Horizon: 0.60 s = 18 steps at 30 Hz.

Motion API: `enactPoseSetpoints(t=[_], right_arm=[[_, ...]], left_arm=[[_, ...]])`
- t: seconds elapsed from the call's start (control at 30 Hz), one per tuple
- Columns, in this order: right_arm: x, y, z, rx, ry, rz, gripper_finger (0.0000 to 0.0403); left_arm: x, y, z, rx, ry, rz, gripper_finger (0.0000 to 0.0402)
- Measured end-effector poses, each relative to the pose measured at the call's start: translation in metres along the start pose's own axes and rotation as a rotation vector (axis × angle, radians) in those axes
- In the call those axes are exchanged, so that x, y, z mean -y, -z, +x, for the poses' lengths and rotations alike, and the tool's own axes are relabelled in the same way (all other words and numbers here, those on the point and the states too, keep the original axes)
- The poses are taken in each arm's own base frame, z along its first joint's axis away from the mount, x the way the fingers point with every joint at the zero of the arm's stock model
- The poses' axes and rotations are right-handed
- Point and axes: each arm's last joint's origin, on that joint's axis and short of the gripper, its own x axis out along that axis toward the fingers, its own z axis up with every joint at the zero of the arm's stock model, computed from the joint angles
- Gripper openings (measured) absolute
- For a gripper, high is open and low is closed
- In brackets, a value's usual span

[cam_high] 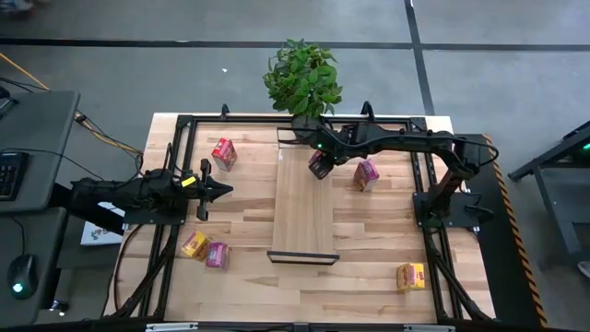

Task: Stack cereal on shelf
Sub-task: Put the right red cereal box on the shelf

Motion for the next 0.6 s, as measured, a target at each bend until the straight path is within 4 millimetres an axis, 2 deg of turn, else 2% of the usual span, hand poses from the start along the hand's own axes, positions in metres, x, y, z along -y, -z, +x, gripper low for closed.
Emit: enactPoseSetpoints(t=[0.23,0.6], right_arm=[[-0.0001,-0.0007,0.0000,0.011,0.006,-0.009,0.0214],[-0.0003,-0.0045,-0.0045,0.045,0.020,-0.106,0.0218]], left_arm=[[0.0000,0.0001,0.0000,0.000,0.000,0.000,0.0003],[0.0000,0.0000,0.0000,0.000,0.000,0.000,0.0003]])
